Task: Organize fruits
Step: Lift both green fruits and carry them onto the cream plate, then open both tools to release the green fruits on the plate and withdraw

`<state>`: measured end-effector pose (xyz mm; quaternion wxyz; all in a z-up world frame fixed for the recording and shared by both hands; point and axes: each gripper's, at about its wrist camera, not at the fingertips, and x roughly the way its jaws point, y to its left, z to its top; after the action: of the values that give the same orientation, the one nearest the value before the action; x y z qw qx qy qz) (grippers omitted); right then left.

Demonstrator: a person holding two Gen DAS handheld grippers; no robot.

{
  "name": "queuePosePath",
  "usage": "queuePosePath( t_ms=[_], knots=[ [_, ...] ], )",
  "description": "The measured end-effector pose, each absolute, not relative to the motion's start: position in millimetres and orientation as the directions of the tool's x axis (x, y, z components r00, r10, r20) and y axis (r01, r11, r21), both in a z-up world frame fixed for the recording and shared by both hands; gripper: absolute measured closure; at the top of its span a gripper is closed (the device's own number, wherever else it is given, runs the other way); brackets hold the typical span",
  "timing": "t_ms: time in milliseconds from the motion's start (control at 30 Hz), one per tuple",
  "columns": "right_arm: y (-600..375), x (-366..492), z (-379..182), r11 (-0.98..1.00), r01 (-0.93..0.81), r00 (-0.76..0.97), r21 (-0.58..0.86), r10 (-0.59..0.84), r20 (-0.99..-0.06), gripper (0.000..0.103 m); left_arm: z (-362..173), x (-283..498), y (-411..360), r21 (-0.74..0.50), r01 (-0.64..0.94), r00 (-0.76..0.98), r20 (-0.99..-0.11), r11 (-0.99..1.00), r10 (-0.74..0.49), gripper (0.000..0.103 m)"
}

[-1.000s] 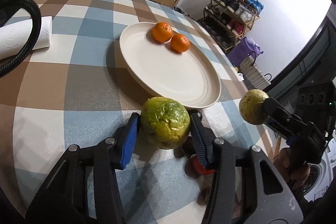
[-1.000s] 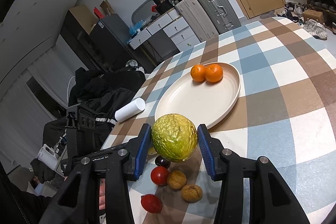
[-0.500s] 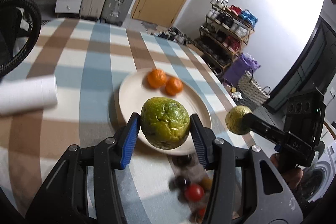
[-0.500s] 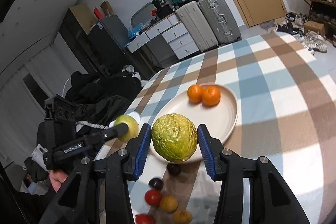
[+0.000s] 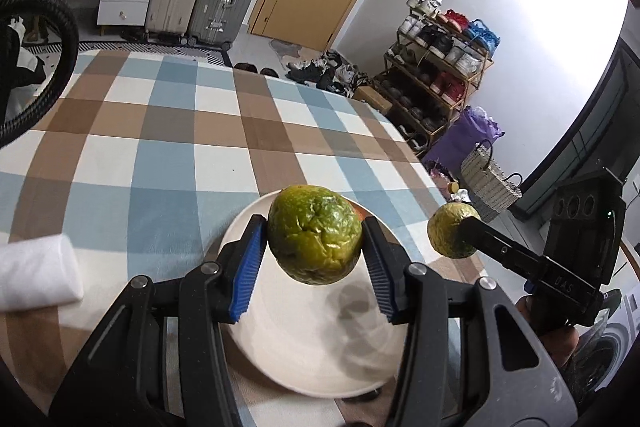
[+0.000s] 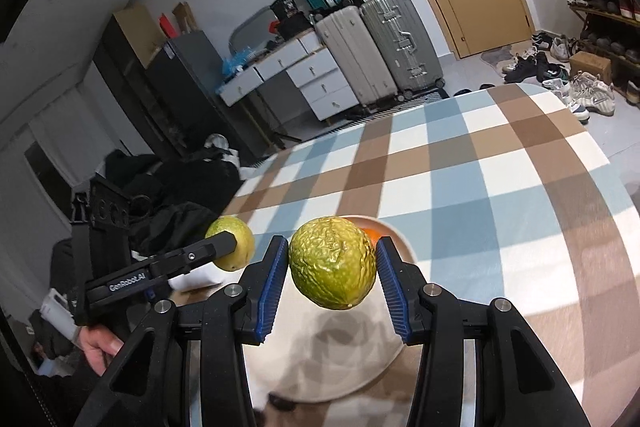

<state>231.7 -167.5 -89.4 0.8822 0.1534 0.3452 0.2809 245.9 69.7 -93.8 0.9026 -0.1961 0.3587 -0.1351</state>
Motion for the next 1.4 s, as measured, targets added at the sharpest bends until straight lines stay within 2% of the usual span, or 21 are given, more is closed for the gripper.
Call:
queuePosePath(
  t_ms=[267, 567, 900, 1000, 1167, 1267, 1333, 1400],
  knots=[
    [-141.8, 258.9, -116.2, 0.864, -0.397, 0.590, 0.309, 0.498, -0.636, 0.057, -125.6, 282.0, 62.8, -0.427, 0.102, 0.649, -0.656, 0.898, -0.385, 0.057],
    [-136.9, 265.6, -135.4, 0.880, -0.391, 0.575, 0.269, 0.461, -0.675, 0.057, -154.1, 304.7, 59.4, -0.414, 0.094, 0.612, -0.693, 0.905, -0.380, 0.057],
    [-130.3, 264.5, -138.7, 0.897, -0.387, 0.598, 0.215, 0.422, -0.681, 0.056, -153.0, 309.3, 51.4, -0.380, 0.117, 0.614, -0.698, 0.918, -0.367, 0.057],
    [-131.1, 264.8, -138.8, 0.891, -0.389, 0.600, 0.233, 0.437, -0.670, 0.050, -149.0, 308.4, 48.4, -0.360, 0.119, 0.617, -0.703, 0.925, -0.353, 0.053],
    [-129.3, 256.5, -130.0, 0.901, -0.382, 0.632, 0.203, 0.415, -0.654, 0.048, -140.8, 304.3, 46.2, -0.346, 0.102, 0.630, -0.703, 0.933, -0.330, 0.052],
    [-134.4, 244.5, -118.7, 0.898, -0.382, 0.652, 0.219, 0.430, -0.625, 0.037, -130.3, 294.3, 46.4, -0.336, 0.099, 0.646, -0.694, 0.937, -0.317, 0.044],
    [-139.4, 231.6, -107.7, 0.893, -0.390, 0.673, 0.224, 0.443, -0.593, 0.033, -121.8, 285.6, 46.6, -0.327, 0.101, 0.661, -0.684, 0.940, -0.309, 0.041],
    [-143.1, 221.2, -99.3, 0.891, -0.394, 0.688, 0.226, 0.449, -0.570, 0.023, -112.6, 274.8, 46.2, -0.317, 0.099, 0.673, -0.677, 0.943, -0.298, 0.036]
  ],
)
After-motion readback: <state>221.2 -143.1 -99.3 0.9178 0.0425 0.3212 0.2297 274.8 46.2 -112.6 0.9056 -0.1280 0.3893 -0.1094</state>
